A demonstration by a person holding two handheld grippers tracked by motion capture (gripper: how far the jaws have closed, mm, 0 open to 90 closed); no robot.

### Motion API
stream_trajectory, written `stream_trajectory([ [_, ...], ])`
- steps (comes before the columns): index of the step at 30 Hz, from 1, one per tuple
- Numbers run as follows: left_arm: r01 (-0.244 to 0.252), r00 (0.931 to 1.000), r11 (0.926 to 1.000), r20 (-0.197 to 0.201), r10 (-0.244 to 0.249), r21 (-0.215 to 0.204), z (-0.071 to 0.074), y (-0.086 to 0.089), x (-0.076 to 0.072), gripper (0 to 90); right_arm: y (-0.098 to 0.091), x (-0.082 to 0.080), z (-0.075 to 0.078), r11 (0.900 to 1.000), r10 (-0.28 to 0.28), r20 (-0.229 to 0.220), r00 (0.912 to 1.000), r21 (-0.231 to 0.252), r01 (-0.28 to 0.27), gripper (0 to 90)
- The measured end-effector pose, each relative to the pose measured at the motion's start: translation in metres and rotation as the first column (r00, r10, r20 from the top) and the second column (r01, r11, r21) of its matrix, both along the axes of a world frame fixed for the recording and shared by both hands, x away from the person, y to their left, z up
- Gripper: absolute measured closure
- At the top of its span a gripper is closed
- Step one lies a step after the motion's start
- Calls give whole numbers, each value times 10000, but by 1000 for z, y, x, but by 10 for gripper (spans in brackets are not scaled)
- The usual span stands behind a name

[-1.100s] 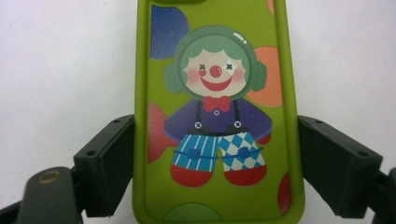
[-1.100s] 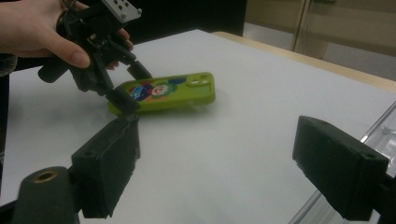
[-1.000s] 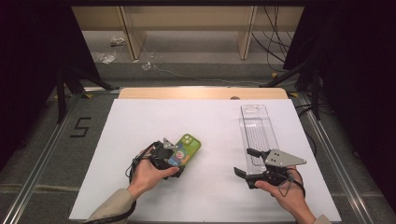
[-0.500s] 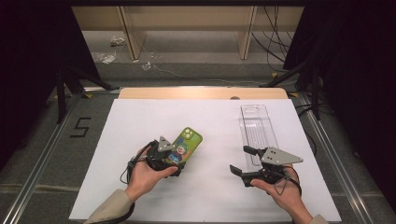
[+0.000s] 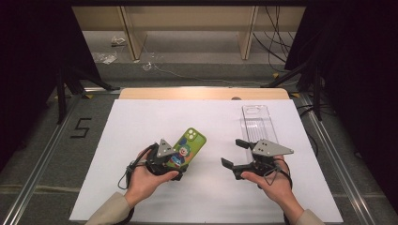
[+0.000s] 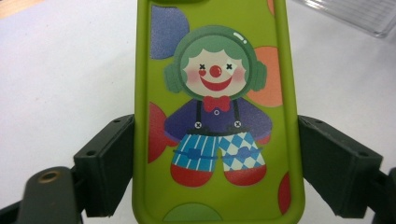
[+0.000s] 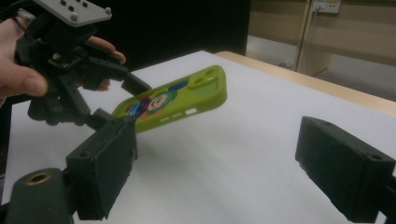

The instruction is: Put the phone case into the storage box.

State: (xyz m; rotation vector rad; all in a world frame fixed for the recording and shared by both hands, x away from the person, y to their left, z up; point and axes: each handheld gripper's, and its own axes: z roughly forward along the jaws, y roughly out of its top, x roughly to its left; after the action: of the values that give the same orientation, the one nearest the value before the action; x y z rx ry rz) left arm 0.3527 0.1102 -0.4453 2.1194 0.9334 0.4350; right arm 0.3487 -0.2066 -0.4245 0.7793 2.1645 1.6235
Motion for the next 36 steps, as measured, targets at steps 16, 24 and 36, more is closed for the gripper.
stream_trajectory([
  [16,570,9982,9982,214,-566,-206,-1,-7,-17,164,30,26,2,9999,62,-302,9995,149,-57,139],
  [24,760,9968,9969,271,-754,-210,-2,-12,-20,164,41,35,2,9998,124,-470,9988,174,-116,146],
  [36,964,9949,9949,333,-954,-283,-3,-17,-25,164,50,43,-2,9997,170,-745,9971,161,-159,157],
])
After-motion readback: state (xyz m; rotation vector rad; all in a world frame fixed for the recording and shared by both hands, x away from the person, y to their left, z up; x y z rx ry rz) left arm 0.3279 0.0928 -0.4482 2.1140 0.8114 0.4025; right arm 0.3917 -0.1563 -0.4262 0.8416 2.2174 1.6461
